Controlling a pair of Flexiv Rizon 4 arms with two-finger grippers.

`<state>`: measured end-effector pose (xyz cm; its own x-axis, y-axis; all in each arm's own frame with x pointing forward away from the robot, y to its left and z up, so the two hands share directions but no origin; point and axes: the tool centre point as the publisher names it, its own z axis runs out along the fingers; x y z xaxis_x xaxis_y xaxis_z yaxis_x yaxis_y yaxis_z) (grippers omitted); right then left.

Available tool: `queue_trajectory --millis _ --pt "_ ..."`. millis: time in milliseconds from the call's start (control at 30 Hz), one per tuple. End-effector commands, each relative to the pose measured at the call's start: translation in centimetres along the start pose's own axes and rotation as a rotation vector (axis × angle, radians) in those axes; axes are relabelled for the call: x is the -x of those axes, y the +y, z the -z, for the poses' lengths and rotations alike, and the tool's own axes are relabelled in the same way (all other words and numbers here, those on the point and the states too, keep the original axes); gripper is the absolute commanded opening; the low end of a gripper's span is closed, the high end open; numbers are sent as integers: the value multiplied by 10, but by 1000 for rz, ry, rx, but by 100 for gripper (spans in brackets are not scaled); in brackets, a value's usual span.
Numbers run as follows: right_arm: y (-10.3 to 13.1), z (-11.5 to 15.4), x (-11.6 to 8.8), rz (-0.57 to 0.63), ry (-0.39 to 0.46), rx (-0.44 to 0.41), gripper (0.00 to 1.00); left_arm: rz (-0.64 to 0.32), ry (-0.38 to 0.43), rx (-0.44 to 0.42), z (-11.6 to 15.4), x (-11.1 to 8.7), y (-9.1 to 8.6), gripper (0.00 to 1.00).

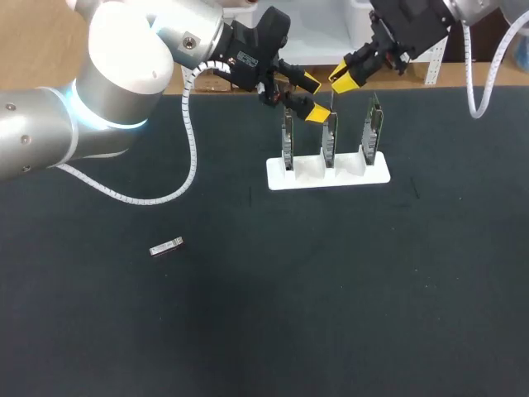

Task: Pick up the optical module with the left hand, and insert it into the network port with the right hand.

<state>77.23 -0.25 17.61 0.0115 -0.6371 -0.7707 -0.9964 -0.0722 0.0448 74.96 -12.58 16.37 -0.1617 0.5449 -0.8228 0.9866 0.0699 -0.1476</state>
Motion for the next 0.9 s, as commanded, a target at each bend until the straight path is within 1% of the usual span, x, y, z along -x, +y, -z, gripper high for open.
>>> queue_trajectory --millis 33,533,767,900 --pt "-1 -2 0 1 1 -2 0 2 6 -3 -1 1 2 100" --pt "-3 -4 -4 -4 7 0 0 2 6 -3 -1 1 2 100" --pt "-4 -1 0 8 -4 -14 0 2 6 -3 -1 1 2 100" --pt "-4 -2 -3 6 3 -14 0 2 6 -3 -1 1 2 100"
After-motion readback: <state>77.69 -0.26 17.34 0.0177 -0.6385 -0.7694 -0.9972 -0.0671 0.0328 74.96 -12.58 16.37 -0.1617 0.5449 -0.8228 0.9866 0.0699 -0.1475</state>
